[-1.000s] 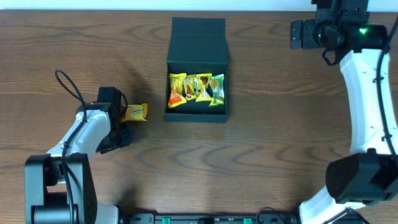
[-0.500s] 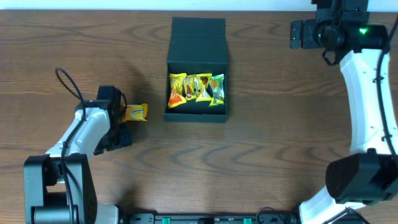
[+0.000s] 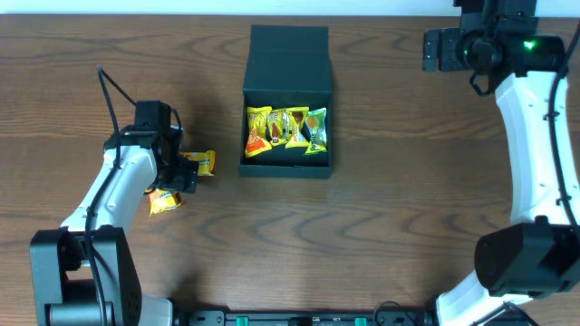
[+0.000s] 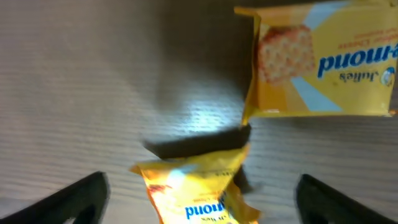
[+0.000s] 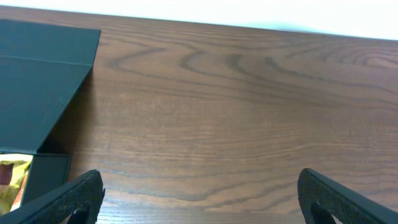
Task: Pack container
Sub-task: 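Grasp the Le Mond packet with the left gripper and lift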
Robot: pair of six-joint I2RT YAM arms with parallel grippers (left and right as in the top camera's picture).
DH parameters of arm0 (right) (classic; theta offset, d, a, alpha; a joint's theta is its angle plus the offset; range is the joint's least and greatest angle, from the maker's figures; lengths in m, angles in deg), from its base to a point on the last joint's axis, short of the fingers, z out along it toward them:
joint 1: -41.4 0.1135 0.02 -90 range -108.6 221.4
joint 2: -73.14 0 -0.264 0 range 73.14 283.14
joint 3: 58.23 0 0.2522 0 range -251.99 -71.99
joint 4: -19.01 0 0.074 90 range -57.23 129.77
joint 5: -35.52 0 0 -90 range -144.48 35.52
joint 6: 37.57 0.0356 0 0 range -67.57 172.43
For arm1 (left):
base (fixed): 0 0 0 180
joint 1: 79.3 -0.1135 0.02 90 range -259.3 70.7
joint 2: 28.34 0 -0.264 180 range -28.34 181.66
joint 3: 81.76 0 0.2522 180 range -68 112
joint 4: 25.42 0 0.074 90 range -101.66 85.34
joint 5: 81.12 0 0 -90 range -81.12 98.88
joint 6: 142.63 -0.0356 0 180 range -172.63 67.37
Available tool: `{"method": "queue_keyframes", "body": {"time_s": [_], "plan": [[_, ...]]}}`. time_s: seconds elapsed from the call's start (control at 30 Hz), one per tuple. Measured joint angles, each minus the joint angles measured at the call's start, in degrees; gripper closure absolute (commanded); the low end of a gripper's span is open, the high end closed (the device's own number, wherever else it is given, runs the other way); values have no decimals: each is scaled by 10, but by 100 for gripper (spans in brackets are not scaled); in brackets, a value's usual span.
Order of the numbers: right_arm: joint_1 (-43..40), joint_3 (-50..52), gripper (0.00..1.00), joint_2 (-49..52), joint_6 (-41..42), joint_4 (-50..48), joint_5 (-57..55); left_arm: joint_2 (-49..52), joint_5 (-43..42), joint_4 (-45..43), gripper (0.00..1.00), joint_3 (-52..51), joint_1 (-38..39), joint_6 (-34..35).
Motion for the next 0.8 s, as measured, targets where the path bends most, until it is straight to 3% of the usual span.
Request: {"method": "queue_keyframes", "body": {"time_s": [0.23, 0.3, 0.53, 0.8], "plan": [[0, 0, 1, 0, 0, 2, 0, 0, -10, 58, 17, 0, 0, 180], [0, 0, 1, 0, 0, 2, 0, 0, -9, 61, 21, 0, 0, 205], [0, 0, 1, 0, 0, 1, 0, 0, 32, 67, 20, 0, 0, 278], [0, 0, 1, 0, 0, 1, 0, 0, 39, 61, 12, -30, 0, 330]]}}
